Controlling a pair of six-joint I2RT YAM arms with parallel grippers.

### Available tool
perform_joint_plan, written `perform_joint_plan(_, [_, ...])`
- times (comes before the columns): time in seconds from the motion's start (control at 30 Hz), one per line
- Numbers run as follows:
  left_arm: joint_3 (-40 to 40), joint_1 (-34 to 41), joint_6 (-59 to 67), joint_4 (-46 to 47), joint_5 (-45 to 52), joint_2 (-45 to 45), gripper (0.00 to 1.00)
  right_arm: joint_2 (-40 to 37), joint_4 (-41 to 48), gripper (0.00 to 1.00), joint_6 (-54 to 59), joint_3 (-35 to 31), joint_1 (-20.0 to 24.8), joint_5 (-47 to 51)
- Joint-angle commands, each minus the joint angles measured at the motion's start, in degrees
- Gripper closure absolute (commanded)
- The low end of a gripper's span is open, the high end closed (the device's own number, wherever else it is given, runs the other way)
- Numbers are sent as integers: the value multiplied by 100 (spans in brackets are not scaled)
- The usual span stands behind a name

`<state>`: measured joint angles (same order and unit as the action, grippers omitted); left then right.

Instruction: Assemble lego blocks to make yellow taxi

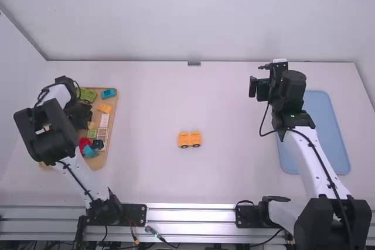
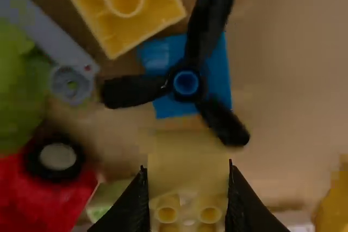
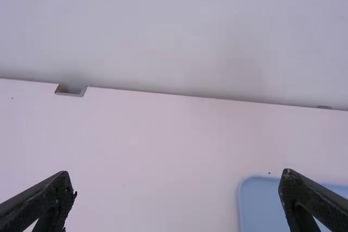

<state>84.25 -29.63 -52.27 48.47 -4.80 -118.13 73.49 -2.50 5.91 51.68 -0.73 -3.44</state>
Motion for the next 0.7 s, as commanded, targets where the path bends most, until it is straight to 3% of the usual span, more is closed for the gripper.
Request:
perform_joint_plan(0.0, [525, 48, -675, 433, -87, -44, 98, 35, -15, 1, -7, 227, 4, 7])
perform_joint_plan(0.17, [1130, 245, -988, 1176, -61, -13, 98, 35, -7, 1, -9, 227, -50, 7])
perform_joint_plan(0.3, [1158, 586, -1010, 1257, -105, 70, 98, 35, -22, 1, -7, 227, -48, 9])
perform_joint_plan(0.67, [678, 2806, -3416, 1749, -933, 551, 97, 35, 2, 1, -7, 227, -46, 9])
